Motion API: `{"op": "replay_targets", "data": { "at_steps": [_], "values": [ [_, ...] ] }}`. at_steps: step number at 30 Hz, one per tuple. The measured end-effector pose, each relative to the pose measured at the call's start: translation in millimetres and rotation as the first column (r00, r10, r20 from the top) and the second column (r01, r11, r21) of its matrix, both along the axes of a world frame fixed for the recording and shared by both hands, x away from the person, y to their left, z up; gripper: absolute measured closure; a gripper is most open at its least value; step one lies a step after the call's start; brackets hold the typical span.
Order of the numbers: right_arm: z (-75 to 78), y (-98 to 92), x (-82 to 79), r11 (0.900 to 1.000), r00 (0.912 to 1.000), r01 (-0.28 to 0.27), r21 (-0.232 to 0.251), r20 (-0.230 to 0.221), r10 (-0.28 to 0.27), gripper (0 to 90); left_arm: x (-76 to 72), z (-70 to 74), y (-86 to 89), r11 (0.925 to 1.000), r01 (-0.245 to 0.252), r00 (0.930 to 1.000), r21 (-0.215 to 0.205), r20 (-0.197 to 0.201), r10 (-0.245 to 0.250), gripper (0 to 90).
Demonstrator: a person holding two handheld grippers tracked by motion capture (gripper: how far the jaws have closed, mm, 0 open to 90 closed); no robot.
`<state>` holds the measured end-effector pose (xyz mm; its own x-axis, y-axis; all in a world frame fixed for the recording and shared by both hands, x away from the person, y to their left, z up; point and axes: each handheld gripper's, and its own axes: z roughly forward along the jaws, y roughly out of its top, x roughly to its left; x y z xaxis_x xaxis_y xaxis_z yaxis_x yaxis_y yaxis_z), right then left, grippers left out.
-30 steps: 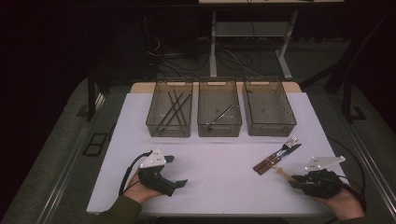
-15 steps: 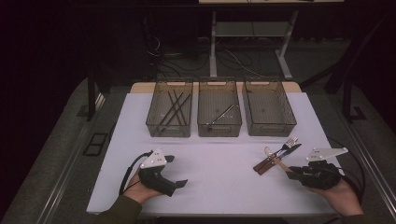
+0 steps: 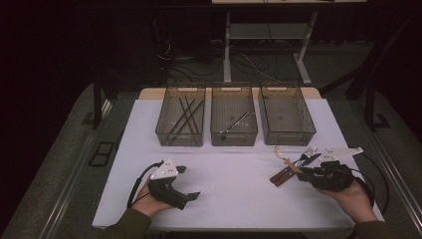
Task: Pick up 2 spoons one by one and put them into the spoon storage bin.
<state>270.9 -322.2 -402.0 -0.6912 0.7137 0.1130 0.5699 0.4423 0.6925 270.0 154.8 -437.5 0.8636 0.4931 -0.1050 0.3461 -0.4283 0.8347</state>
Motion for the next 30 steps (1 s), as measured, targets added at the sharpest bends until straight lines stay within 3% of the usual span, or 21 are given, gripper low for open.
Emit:
{"op": "replay_targets", "data": {
  "at_steps": [7, 11, 21, 30],
  "values": [
    [4.9, 11.0, 8.3, 1.000, 0.9999, -0.010, 0.010, 0.013, 0.010, 73.5, 0.1, 0.1, 0.0, 1.0000, 0.003, 1.0000, 0.000, 0.001, -0.003, 0.2],
    [7.5, 16.3, 12.2, 1.000, 0.9988, -0.009, 0.013, 0.047, 0.008, 73.5, -0.1, 0.2, 0.3, 1.0000, 0.003, 1.0000, -0.002, 0.001, -0.003, 0.2],
    [14.8, 26.5, 27.7, 0.996, 0.9979, 0.010, 0.086, 0.063, -0.015, 73.4, -0.4, 0.1, -0.2, 0.9999, -0.002, 1.0000, -0.012, -0.003, 0.002, 0.2],
    [18.8, 36.8, 44.7, 0.992, 0.9956, 0.021, 0.125, 0.088, -0.032, 73.4, -0.4, 0.1, -0.4, 0.9999, 0.001, 1.0000, -0.016, -0.003, -0.001, 0.2]
  ]
}}
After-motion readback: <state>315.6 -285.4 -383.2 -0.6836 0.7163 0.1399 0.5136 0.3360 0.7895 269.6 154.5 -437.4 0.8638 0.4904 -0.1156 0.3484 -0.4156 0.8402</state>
